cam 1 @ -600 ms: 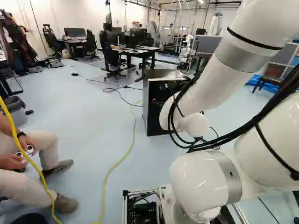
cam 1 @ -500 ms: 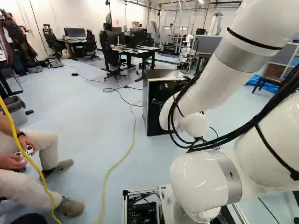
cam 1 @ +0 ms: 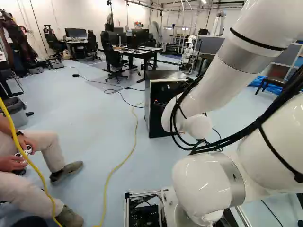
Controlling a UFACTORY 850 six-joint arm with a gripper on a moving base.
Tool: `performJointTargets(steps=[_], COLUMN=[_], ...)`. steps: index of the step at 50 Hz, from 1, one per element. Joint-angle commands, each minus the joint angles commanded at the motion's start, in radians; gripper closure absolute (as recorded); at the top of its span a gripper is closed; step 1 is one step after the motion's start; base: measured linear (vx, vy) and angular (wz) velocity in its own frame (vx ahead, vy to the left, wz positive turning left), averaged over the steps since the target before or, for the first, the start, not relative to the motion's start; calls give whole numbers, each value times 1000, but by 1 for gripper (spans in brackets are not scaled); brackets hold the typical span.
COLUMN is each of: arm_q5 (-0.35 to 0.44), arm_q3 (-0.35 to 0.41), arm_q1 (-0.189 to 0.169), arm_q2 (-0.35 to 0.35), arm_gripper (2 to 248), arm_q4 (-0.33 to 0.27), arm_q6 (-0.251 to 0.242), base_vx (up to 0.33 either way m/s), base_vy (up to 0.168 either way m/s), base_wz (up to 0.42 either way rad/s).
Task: Grab a drink from the fridge
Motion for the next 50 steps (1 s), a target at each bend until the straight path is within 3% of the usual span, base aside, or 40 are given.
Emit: performJointTargets(steps=[30,50], arm_q5=[0,0], arm_q3=[0,0], arm_q1=[0,0], arm_q2=[0,0], arm_gripper=[3,3], arm_q4=[0,0], arm_q6=[0,0], base_vx=[2,68], base_vy=[1,46], base_wz=[-1,-9])
